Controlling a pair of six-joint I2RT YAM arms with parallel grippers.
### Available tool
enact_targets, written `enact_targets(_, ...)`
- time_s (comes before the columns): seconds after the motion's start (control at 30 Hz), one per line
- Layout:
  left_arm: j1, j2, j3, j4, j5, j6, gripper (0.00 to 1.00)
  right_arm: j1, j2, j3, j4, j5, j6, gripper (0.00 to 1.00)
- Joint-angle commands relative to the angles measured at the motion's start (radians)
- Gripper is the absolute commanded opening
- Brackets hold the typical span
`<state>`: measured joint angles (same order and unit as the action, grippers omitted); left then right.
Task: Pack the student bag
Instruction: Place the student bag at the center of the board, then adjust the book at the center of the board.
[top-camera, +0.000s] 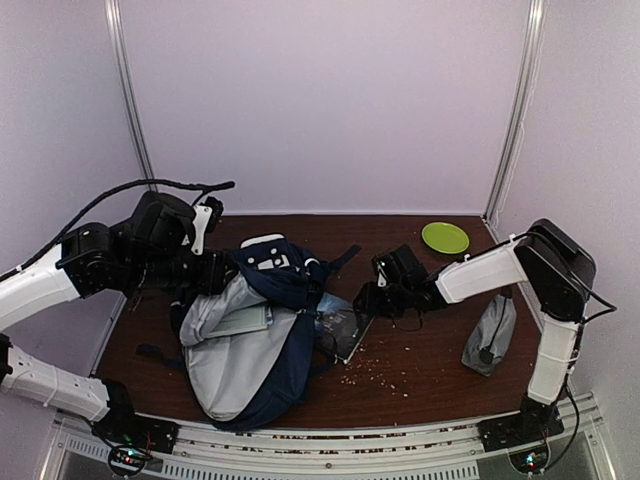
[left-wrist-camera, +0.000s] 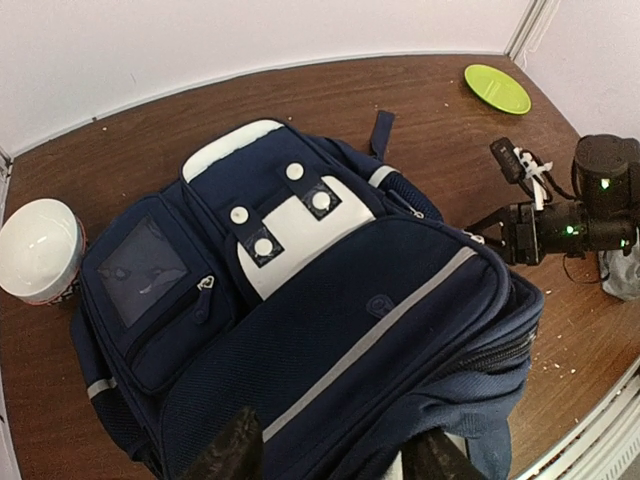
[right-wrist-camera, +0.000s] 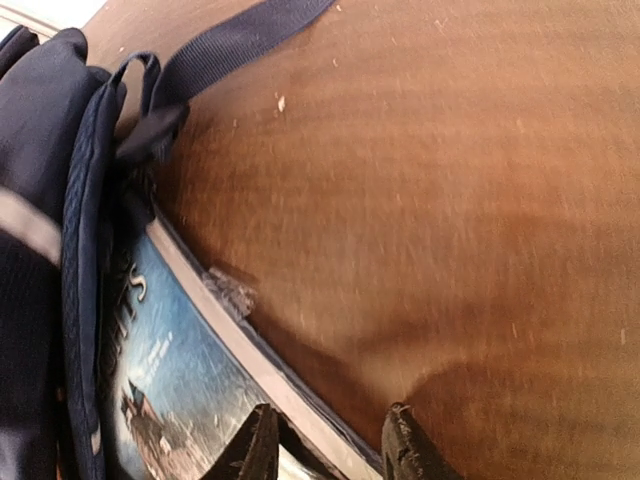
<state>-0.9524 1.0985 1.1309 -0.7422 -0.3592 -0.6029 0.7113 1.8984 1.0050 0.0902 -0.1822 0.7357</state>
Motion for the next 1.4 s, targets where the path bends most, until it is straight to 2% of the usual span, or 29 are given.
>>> enact_targets(0.0, -0.006, -0.030, -0.009, 0.039, -0.036, -0.022, 0.89, 0.030, -0.050, -0.141, 0.009, -0.026, 0.051, 0.33)
enact_targets(0.03, -0.008, -0.038, -0.007, 0.040, -0.036, -0.022, 0.97, 0.037, -0.061, -0.164, 0.020, -0.022, 0.058, 0.33)
enact_targets(0.23, -0.048, -0.059, 0.078, -0.026, -0.068, -0.032, 0.98, 0.066, -0.106, -0.239, 0.035, 0.000, 0.101, 0.30)
enact_targets(0.37, -0.172, -0.023, 0.189, -0.103, -0.142, -0.071, 0.98, 0.074, -0.126, -0.277, 0.044, 0.017, 0.120, 0.30)
enact_targets(0.5, -0.312, 0.087, 0.330, -0.181, -0.253, -0.133, 0.98, 0.074, -0.138, -0.300, 0.059, 0.027, 0.126, 0.34)
enact_targets(0.67, -0.435, 0.248, 0.392, -0.042, -0.220, -0.155, 0.98, 0.074, -0.135, -0.301, 0.066, 0.030, 0.118, 0.39)
enact_targets(0.87, -0.446, 0.483, 0.431, 0.200, -0.020, -0.132, 0.98, 0.073, -0.116, -0.281, 0.057, 0.018, 0.107, 0.41)
enact_targets(1.0, -0.443, 0.633, 0.457, 0.267, 0.061, -0.178, 0.94, 0.074, -0.115, -0.290, 0.076, 0.009, 0.115, 0.39)
enact_targets(1.1, -0.420, 0.710, 0.434, 0.315, 0.139, -0.254, 0.90, 0.074, -0.118, -0.315, 0.099, -0.001, 0.127, 0.37)
enact_targets(1.2, -0.383, 0.730, 0.345, 0.407, 0.185, -0.358, 0.88, 0.074, -0.128, -0.344, 0.117, 0.002, 0.132, 0.36)
enact_targets(1.37, -0.353, 0.765, 0.259, 0.450, 0.184, -0.562, 0.87, 0.074, -0.157, -0.384, 0.131, 0.021, 0.140, 0.37)
